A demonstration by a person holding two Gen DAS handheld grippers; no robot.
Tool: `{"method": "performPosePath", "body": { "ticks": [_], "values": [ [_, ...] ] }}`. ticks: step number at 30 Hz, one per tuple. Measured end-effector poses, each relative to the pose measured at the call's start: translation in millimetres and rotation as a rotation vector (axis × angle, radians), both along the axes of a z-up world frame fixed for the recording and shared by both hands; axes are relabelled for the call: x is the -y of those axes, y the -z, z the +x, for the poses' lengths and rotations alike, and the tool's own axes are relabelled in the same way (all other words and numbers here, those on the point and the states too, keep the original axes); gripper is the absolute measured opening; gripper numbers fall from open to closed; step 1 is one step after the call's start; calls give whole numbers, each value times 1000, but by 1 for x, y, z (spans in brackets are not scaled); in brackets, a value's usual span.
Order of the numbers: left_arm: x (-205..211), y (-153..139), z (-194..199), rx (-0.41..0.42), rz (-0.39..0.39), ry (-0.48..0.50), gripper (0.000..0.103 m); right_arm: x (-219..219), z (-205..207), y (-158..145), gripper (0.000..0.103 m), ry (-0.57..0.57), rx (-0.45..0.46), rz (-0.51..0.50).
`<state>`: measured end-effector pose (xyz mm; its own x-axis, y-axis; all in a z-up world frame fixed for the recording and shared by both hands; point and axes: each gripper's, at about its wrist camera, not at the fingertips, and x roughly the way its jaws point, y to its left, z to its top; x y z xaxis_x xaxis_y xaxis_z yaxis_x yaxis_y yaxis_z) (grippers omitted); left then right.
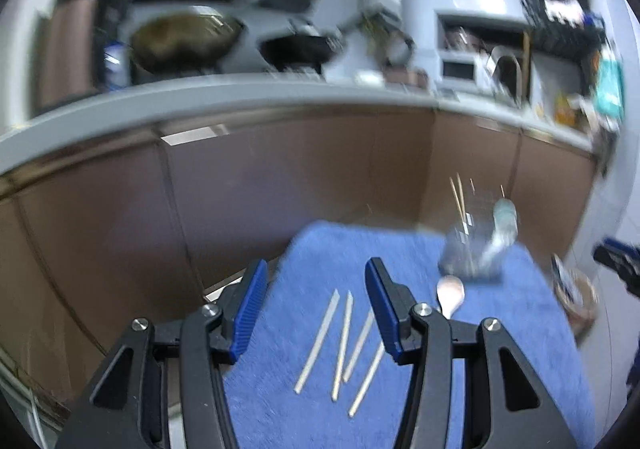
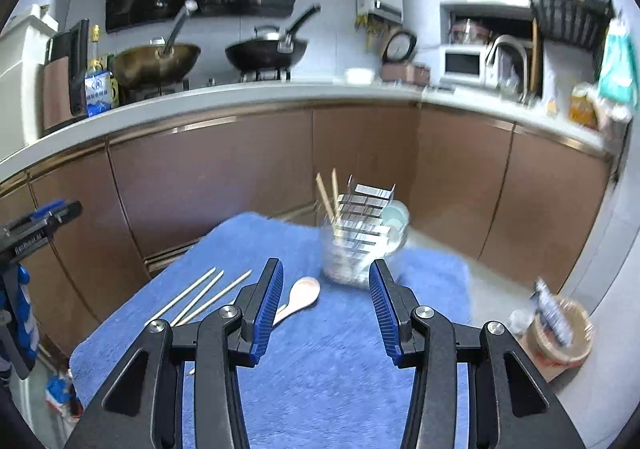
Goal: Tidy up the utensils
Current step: 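Grasp the pale pink spoon with the right tool while the left tool grasps a chopstick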
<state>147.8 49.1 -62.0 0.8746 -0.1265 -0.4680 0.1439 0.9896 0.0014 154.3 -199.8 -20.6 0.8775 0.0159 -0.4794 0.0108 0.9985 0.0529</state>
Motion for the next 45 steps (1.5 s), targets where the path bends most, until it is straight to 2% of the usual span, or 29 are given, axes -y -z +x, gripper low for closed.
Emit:
{"method": "performPosePath", "body": {
  "ticks": [5,9,12,17,26,28,32,36,40,43,45],
  "values": [
    [36,47,34,-176,53,175,49,11,43,46,44,-35,-114,101],
    [75,89,66,-295,138,308,49,20,73,81,44,-62,-189,174],
    [95,115,89,-363,177,371,49,24,98,107,44,-86,-242,226],
    [114,144,126,-460,201,419,48,31,142,144,44,-109,-312,304],
    [128,161,175,-566,205,462,48,33,203,176,44,-144,-367,343],
    [131,164,183,-592,218,477,41,32,211,179,43,-150,-374,341],
    [136,174,190,-655,232,500,33,30,223,184,35,-174,-398,337],
    [139,174,195,-673,233,509,28,26,229,188,27,-194,-416,325],
    [143,174,202,-691,240,510,23,23,243,193,12,-211,-438,318],
    [144,172,203,-692,235,501,17,14,245,198,8,-225,-443,315],
    [143,171,205,-687,234,494,8,10,243,198,8,-225,-442,305]
  ]
}}
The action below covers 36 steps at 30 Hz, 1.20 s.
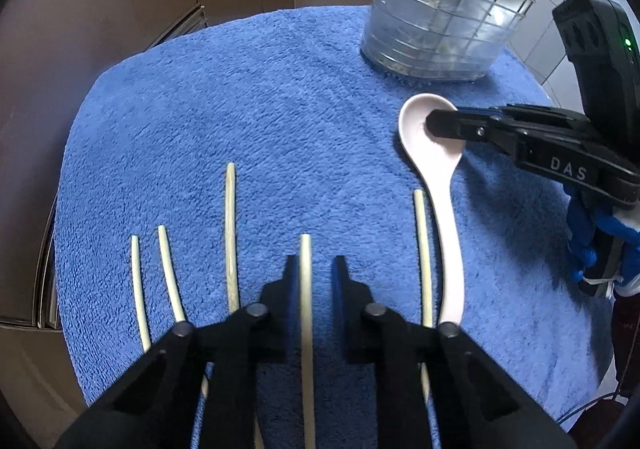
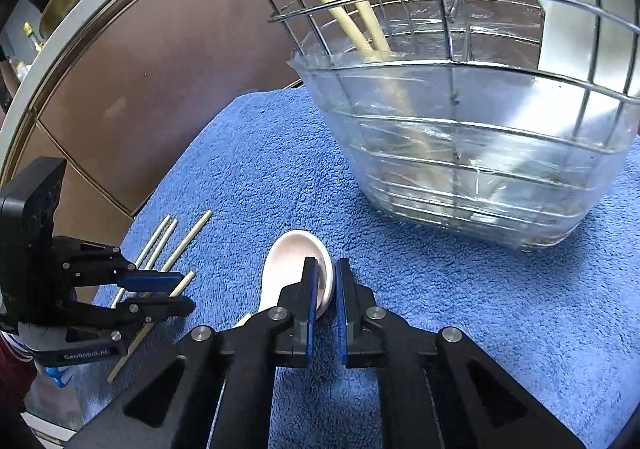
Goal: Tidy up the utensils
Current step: 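Grasp the pale pink spoon with the right tool while the left tool grasps a chopstick, then carry the pink spoon with the right tool while the left tool carries its chopstick to the holder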
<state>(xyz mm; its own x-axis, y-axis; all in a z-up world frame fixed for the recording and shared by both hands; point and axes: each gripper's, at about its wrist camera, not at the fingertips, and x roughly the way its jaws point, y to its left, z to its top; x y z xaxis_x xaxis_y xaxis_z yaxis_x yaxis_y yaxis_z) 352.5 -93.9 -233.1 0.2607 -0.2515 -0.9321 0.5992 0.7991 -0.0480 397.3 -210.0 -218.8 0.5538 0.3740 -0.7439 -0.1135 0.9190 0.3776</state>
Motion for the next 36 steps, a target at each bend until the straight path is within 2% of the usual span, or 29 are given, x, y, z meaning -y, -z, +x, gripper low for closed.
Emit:
{"method": "performPosePath", "body": {
  "ticks": [4,10,17,30,36],
  "values": [
    [2,1,-6,18,0,-13,5,5,-12,-3,8,3,4,-11],
    [2,-10,-25,66,-45,-38,5,11,-39,-24,7,14,44,-29],
    [-14,-51,-61,178,-141,-103,5,13,-81,-58,6,41,110,-58],
    [-55,-146,-159,470,-284,-225,5,-3,-181,-136,6,77,260,-169],
    [-54,-189,-174,579,-383,-269,5,9,-206,-171,6,139,358,-241]
  ]
}}
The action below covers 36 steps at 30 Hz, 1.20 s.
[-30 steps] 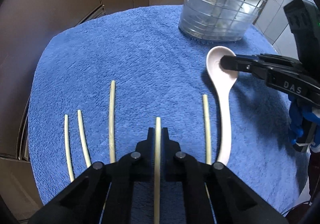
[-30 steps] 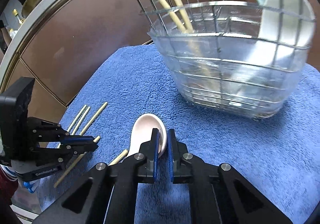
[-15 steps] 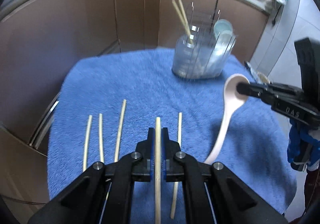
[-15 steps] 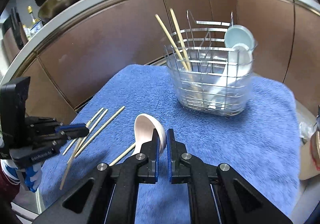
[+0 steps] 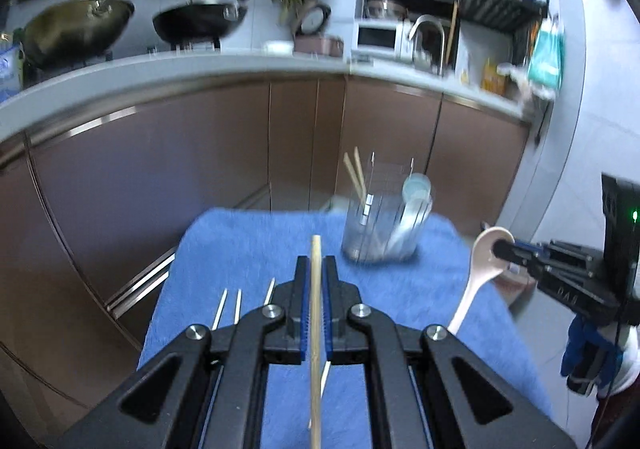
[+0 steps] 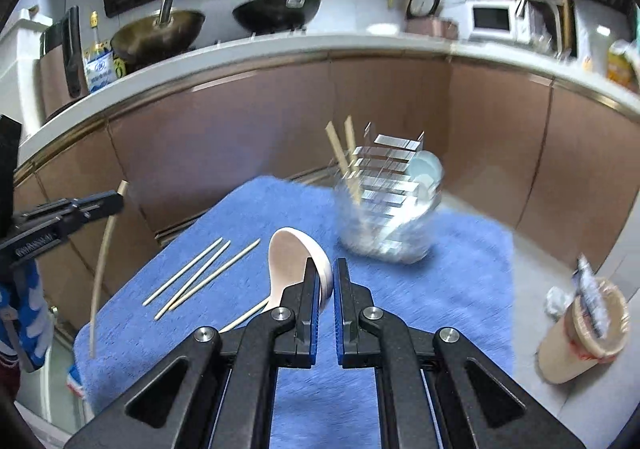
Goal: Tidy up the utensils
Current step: 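Carry the pink spoon with the right tool while the left tool carries its chopstick to the holder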
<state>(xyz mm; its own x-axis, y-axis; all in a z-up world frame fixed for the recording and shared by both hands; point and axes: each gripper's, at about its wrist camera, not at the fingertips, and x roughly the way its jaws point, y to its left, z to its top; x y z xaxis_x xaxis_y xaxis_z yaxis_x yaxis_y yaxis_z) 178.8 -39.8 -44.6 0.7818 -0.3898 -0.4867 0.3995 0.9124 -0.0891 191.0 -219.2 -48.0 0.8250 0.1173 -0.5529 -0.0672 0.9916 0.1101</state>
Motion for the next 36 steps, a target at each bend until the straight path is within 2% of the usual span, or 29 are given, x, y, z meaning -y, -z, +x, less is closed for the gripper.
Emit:
{"method": "performPosePath", "body": {
  "ticks": [7,12,17,22,26,31,36],
  "values": [
    [27,-48,33,95,-149,-3,5,29,8,-43,6,118,131,-76],
    [51,-77,78,151,-288,-1,5,46,39,-65,6,191,211,-139],
    [79,-83,125,188,-384,-18,5,53,79,-72,6,225,265,-207],
    [113,-69,170,220,-412,-53,5,62,122,-53,6,235,256,-237],
    [138,-45,192,262,-383,-83,5,73,152,-29,7,240,234,-221],
    [160,-12,205,320,-351,-122,5,74,167,-2,7,239,228,-226],
    [164,15,216,329,-353,-166,5,68,172,13,7,234,233,-248]
  ]
}}
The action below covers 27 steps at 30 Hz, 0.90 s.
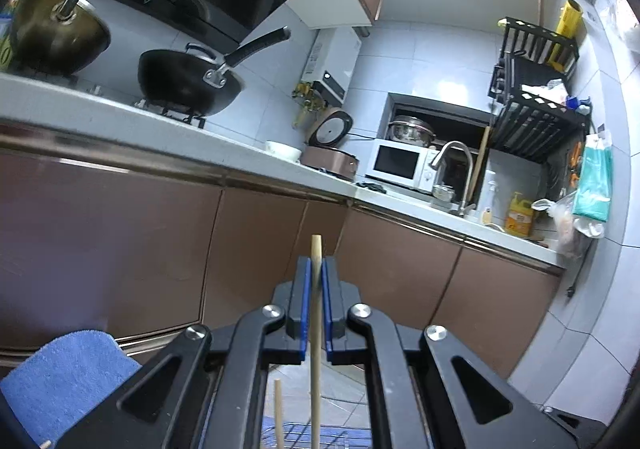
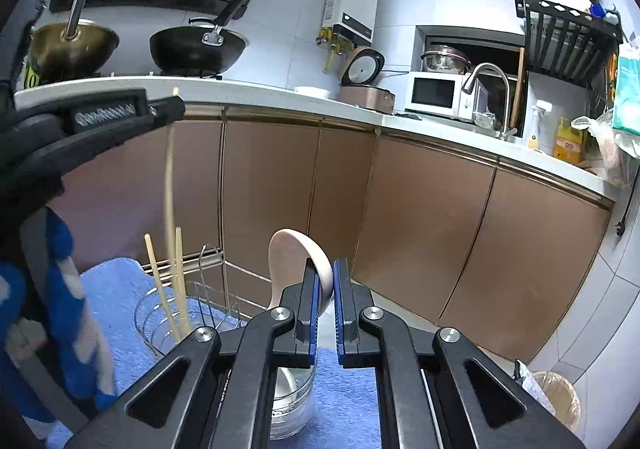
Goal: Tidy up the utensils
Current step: 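Carry the pink spoon with the right tool while the left tool carries its chopstick to the holder, then lower the pink spoon into the holder and open the right tool while the left tool releases its chopstick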
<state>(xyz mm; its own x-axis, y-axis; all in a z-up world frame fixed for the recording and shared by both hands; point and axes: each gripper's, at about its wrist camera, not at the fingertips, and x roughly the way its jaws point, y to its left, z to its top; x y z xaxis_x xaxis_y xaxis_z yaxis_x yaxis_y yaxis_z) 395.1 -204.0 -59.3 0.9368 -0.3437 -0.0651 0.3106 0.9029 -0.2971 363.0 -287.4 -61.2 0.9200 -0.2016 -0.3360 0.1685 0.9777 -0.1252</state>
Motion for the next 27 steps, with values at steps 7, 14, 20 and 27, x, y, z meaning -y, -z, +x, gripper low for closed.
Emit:
{"method": "performPosePath", "body": {
  "ticks": [7,14,20,27],
  "values": [
    [-7,13,-2,-22,18,-1,13,-7,-4,13,13,-27,-11,14],
    [-32,-9,-34,-4,44,-13,40,-7,-20,3,36,-27,-3,39],
    [-65,-42,-76,33,80,-59,55,-10,-48,-18,36,-25,23,48],
    [-99,-65,-136,56,137,-106,67,-14,-94,-44,42,-18,60,72]
  ]
}}
